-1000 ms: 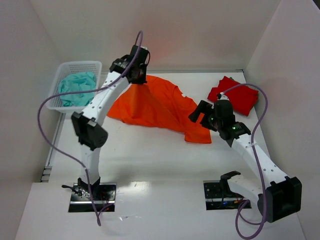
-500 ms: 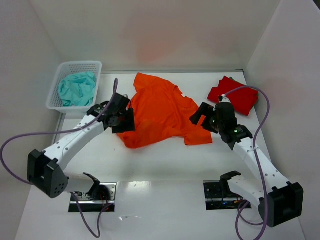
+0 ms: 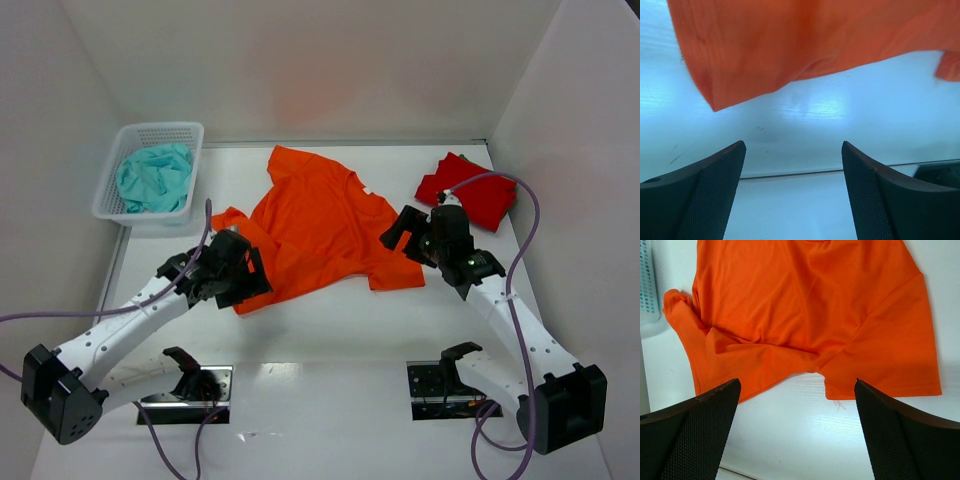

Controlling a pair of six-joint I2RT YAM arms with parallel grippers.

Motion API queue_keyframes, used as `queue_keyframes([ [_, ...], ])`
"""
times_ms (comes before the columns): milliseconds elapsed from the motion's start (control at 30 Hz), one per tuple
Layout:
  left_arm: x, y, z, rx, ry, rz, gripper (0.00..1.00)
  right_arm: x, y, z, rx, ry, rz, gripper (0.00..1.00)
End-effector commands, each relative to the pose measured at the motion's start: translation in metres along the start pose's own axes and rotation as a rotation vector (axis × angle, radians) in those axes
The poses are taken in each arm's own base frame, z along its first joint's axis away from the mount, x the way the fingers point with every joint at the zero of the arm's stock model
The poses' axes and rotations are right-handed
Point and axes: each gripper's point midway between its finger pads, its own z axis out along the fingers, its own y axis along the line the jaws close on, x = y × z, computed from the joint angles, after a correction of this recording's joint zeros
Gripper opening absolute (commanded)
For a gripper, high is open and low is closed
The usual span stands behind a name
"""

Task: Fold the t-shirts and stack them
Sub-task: Flatten out the tshirt

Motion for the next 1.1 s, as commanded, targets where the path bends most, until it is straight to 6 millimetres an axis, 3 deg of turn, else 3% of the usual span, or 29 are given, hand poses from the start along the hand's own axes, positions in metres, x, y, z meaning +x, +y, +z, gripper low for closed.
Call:
queue_keyframes([
  [0,0.001,0.020,0.013,-0.066,-0.083,-0.136,0.85,-0.006,-0.002,0.001,0.017,-0.017,0.013,1.00],
  [300,-0.009,0.046,0.045,-0.204,-0.171,-0.139,0.84,-0.004,-0.002,0.008,0.016,-0.003,0.011,1.00],
  [567,0.006,0.060,0.076,-0.312,-0.090,-0.108,0.79,-0.004,-0.005,0.008,0.029,-0.001,0.004,1.00],
  [933,0.019,0.073,0.072,-0.312,-0.083,-0.148,0.74,0.001,-0.008,0.011,0.041,0.014,0.005,1.00],
  [1067,0.025,0.079,0.076,-0.328,-0.074,-0.153,0.66,0.002,-0.011,0.013,0.054,0.016,0.014,1.00],
])
